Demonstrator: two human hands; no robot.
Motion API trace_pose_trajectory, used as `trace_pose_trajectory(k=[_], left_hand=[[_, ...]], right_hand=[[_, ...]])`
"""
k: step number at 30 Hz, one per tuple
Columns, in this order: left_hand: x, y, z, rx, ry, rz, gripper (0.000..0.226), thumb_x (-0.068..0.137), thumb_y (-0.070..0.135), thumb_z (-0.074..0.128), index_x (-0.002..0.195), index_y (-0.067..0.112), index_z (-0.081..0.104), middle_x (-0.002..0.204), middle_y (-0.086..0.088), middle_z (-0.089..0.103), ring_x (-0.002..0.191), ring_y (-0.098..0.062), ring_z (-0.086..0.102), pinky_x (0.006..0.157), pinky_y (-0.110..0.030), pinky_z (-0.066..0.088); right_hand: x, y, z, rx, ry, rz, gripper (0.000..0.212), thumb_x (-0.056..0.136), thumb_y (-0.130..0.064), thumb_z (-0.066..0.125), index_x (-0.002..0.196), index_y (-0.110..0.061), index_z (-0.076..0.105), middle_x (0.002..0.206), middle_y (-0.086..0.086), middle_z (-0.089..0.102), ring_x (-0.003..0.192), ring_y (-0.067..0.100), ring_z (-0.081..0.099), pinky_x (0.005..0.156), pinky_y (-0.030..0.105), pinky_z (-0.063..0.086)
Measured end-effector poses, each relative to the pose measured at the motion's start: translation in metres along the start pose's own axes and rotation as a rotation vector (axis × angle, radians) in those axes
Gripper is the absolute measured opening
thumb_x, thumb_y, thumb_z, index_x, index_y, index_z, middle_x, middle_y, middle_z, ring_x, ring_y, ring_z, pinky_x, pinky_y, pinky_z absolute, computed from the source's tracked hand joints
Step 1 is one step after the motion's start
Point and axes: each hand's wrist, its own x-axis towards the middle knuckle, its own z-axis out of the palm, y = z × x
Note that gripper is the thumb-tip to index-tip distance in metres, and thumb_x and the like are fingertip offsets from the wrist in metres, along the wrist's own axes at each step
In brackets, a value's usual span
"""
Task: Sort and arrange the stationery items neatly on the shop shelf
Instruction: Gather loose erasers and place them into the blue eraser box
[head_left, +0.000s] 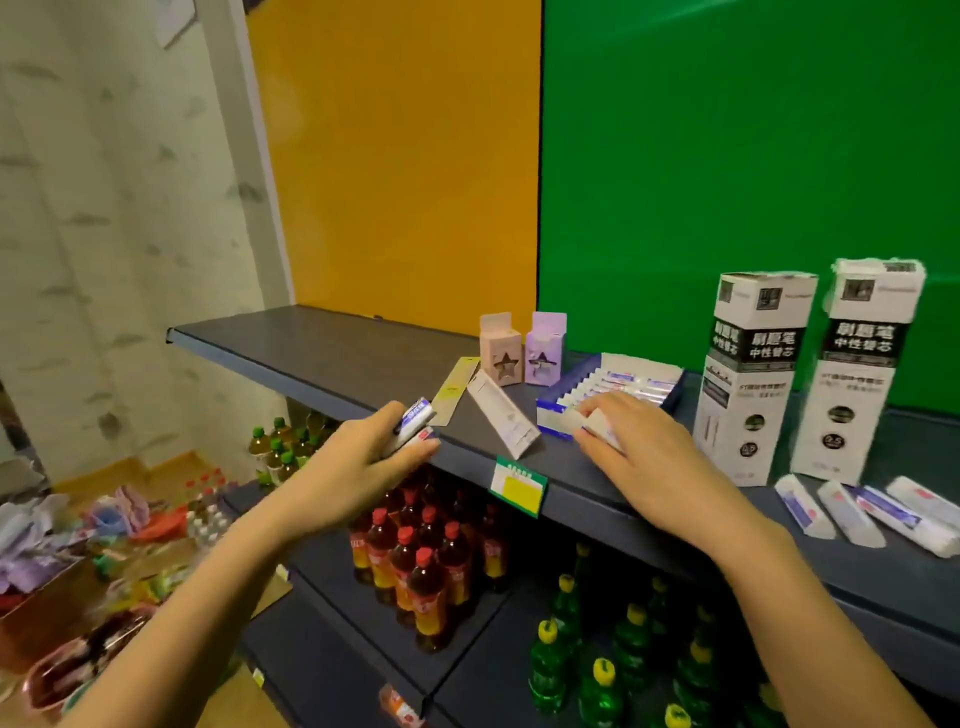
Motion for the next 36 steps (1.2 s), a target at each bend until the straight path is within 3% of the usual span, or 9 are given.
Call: trace_pose_trajectory(k=[6,9,13,16,19,21,25,36], left_hand=[[0.095,-0.023,0.008,-0.143,-0.027,0.079,0.037,0.090,0.038,0.049,0.086,0.001,0.046,0.067,-0.005,0.048,0.053,-0.009,0.038,0.049,-0.020,0.030],[0.131,-0.025,0.018,-0.175,-0.102,0.136,0.028,0.091,0.036,0.051,0.084,0.009,0.048,0.068,-0.002,0.049,0.056,-0.010,0.038,0.050,-0.019,0.030],[0.176,-0.023,0.035,-0.190,-0.214,0.239,0.040,0.081,0.043,0.047,0.093,0.005,0.050,0.073,-0.004,0.050,0.063,-0.016,0.041,0.058,-0.028,0.033],[0.207,-0.022,0.051,-0.165,-0.286,0.303,0.030,0.092,0.031,0.049,0.097,0.002,0.049,0.076,-0.008,0.051,0.067,-0.020,0.045,0.062,-0.033,0.038],[0.232,-0.023,0.062,-0.105,-0.340,0.362,0.039,0.091,0.040,0.044,0.100,0.002,0.049,0.082,-0.014,0.056,0.070,-0.024,0.048,0.065,-0.040,0.039],[0.246,-0.022,0.067,-0.066,-0.371,0.397,0.044,0.088,0.045,0.042,0.100,0.003,0.049,0.082,-0.011,0.056,0.070,-0.025,0.049,0.065,-0.040,0.040],[0.266,-0.018,0.076,-0.040,-0.376,0.471,0.026,0.094,0.032,0.044,0.090,0.006,0.046,0.073,-0.005,0.048,0.070,-0.024,0.046,0.057,-0.033,0.032],[0.285,-0.020,0.088,-0.106,-0.391,0.524,0.024,0.095,0.031,0.043,0.087,0.008,0.038,0.081,-0.010,0.049,0.068,-0.024,0.041,0.059,-0.032,0.026]], right_hand=[[0.042,0.004,-0.005,-0.070,0.090,0.071,0.027,0.096,-0.031,0.042,0.118,-0.019,0.052,0.123,0.001,0.054,0.110,0.021,0.046,0.080,0.028,0.030],[0.056,0.010,-0.006,-0.121,0.090,0.145,0.029,0.096,-0.031,0.042,0.120,-0.018,0.051,0.121,0.003,0.054,0.108,0.020,0.047,0.081,0.029,0.031],[0.072,0.020,-0.004,-0.201,0.091,0.267,0.030,0.096,-0.029,0.042,0.120,-0.014,0.051,0.121,0.007,0.055,0.109,0.024,0.050,0.085,0.031,0.035],[0.084,0.028,0.000,-0.296,0.082,0.352,0.028,0.096,-0.026,0.043,0.119,-0.012,0.052,0.120,0.008,0.055,0.108,0.026,0.050,0.081,0.030,0.033],[0.094,0.031,0.004,-0.333,0.079,0.430,0.028,0.096,-0.024,0.044,0.119,-0.012,0.052,0.120,0.009,0.055,0.108,0.026,0.051,0.084,0.031,0.036],[0.102,0.032,0.007,-0.346,0.092,0.477,0.028,0.096,-0.024,0.045,0.119,-0.011,0.052,0.119,0.009,0.056,0.107,0.026,0.051,0.085,0.032,0.036],[0.120,0.040,0.014,-0.411,0.098,0.560,0.027,0.095,-0.022,0.046,0.117,-0.009,0.053,0.117,0.011,0.057,0.104,0.026,0.052,0.080,0.031,0.035],[0.151,0.082,0.032,-0.648,-0.010,0.715,0.018,0.089,-0.005,0.051,0.102,-0.001,0.062,0.109,0.018,0.064,0.100,0.034,0.060,0.076,0.035,0.046]])
